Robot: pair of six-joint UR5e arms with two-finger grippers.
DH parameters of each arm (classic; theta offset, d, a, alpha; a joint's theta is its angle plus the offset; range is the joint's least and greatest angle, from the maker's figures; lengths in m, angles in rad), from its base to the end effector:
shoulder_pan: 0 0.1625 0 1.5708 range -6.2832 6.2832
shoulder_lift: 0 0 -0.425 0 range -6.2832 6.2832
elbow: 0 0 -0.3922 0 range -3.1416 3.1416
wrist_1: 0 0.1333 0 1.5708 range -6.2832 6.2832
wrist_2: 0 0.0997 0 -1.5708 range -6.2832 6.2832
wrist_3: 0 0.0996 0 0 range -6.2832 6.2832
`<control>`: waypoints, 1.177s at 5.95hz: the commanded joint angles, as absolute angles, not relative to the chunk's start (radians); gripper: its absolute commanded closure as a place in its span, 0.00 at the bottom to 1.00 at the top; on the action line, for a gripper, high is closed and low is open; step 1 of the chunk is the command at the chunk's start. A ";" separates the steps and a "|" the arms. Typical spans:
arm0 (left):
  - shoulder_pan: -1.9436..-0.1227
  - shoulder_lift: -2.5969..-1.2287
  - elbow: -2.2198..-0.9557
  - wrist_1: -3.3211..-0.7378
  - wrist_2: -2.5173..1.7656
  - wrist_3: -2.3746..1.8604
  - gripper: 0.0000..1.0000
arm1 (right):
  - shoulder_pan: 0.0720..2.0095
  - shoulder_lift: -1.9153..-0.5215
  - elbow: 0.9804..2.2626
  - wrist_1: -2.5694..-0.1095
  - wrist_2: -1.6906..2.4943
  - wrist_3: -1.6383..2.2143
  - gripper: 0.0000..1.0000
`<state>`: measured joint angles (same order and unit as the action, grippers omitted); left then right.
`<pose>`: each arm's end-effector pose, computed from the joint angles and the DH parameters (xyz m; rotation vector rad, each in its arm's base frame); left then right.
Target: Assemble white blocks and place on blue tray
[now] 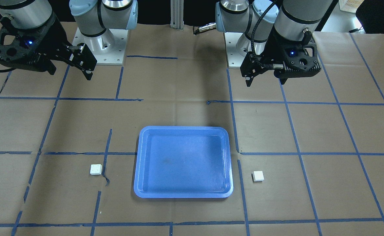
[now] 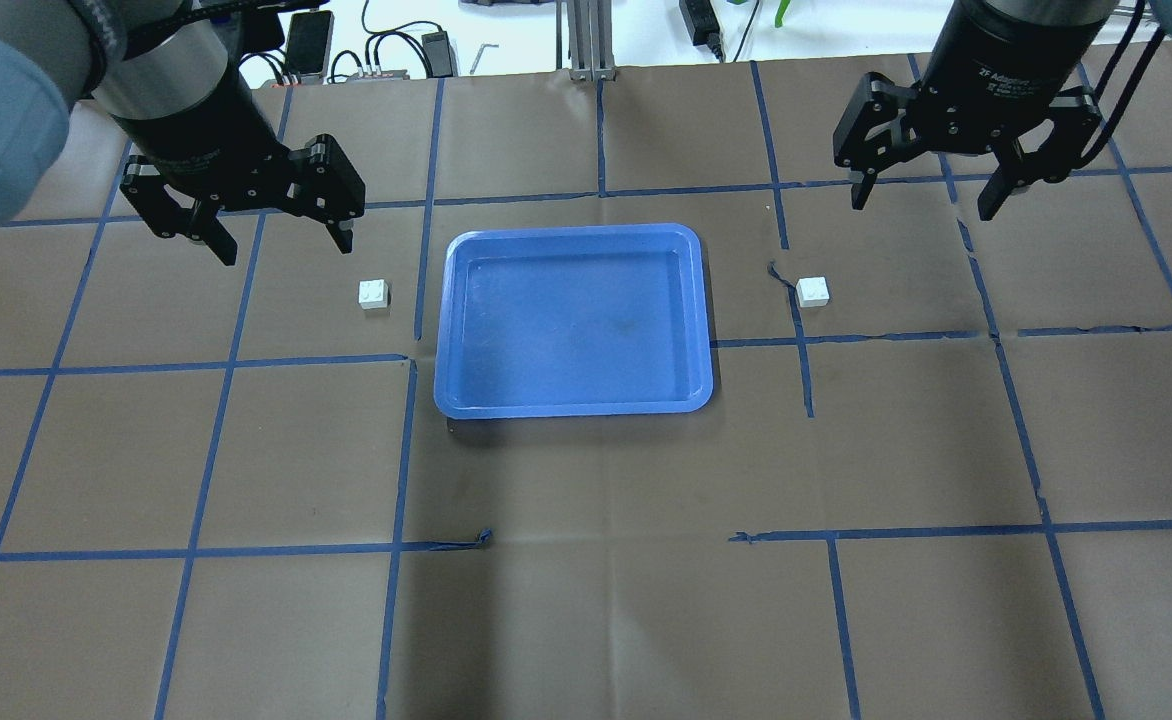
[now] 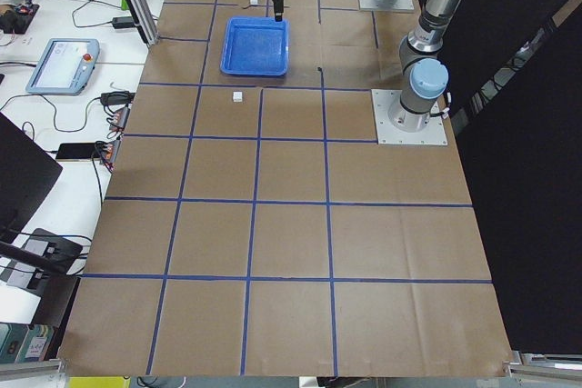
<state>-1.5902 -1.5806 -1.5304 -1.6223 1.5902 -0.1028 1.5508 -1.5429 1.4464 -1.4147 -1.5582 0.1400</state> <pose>-0.1409 -0.4911 0.4978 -0.1298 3.1181 0.0307 0.1246 -0.4984 0.5198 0.2508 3.1211 0.0944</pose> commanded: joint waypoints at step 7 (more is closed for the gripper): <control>-1.583 -1.597 -1.560 -1.592 1.562 -0.060 0.01 | 1.548 -1.505 1.445 -1.514 -1.555 -0.374 0.00</control>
<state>-1.5881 -1.5865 -1.5552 -1.6055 1.5593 -0.0761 1.5482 -1.5226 1.4449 -1.4694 -1.5550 -0.2004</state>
